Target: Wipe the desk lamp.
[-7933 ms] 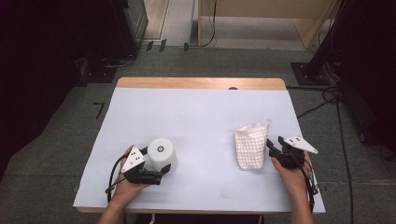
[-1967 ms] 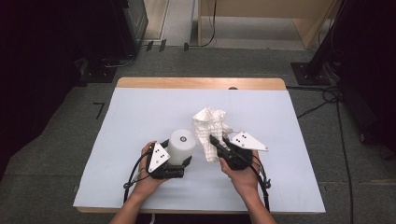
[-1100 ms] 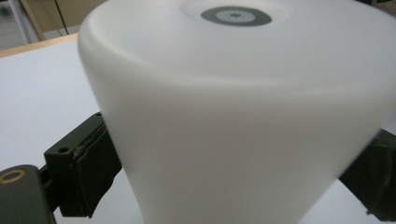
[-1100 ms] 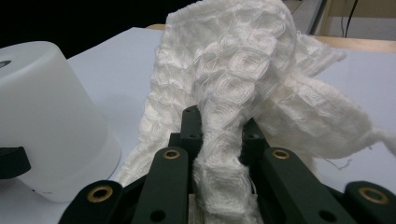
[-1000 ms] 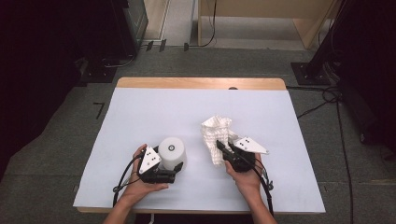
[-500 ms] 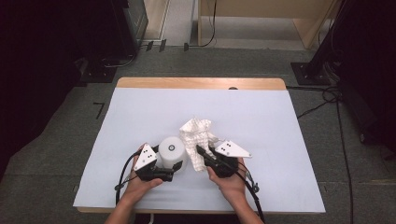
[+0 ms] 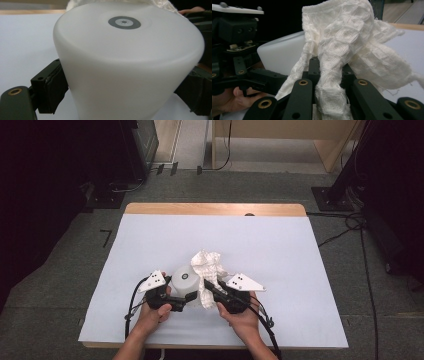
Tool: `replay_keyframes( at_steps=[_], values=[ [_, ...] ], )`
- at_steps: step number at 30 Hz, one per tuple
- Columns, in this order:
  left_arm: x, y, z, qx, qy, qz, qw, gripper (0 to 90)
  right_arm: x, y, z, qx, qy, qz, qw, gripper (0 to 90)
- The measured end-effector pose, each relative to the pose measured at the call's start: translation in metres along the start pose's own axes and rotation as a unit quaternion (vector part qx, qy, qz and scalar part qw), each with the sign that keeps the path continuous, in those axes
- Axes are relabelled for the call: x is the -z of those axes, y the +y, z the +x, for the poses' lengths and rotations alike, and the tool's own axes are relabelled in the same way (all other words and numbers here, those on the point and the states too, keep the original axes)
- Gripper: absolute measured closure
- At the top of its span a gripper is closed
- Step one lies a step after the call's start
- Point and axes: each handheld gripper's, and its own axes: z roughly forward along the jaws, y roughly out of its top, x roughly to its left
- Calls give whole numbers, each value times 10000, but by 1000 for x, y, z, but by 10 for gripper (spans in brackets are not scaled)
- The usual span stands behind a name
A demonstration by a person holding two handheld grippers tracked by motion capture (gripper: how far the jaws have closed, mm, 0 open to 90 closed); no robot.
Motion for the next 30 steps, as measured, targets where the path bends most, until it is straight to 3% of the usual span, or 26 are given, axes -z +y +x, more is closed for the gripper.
replay_keyframes(
  at_steps=[1,3,9,11,13,17,20,24,28,30],
  values=[
    [0,0,3,119,-100,33,9999,87,2,1,1,79,-28,-27,10000,772],
    [-2,-1,6,204,-73,142,9997,87,4,0,2,234,-139,-52,9996,770],
    [-3,-1,6,290,-161,139,9994,87,6,-1,-3,157,-290,-336,9989,757],
    [-4,3,2,422,-290,36,9987,87,8,3,2,251,-277,-612,9974,754],
    [-2,8,1,519,-306,-123,9981,88,7,5,5,313,-191,-676,9970,752],
    [2,13,2,608,-178,-254,9977,89,3,4,1,183,-244,-473,9984,756],
    [4,14,5,698,-77,-302,9971,89,-2,-3,-1,259,-322,-185,9990,759],
    [0,12,9,884,-7,-351,9955,89,-8,-10,-5,131,-368,325,9987,768],
    [-4,15,6,870,-73,-390,9954,89,-5,-7,-6,67,-404,210,9989,772],
    [-6,16,0,607,5,-298,9977,89,-1,0,-5,46,-398,-21,9992,772]
  ],
)
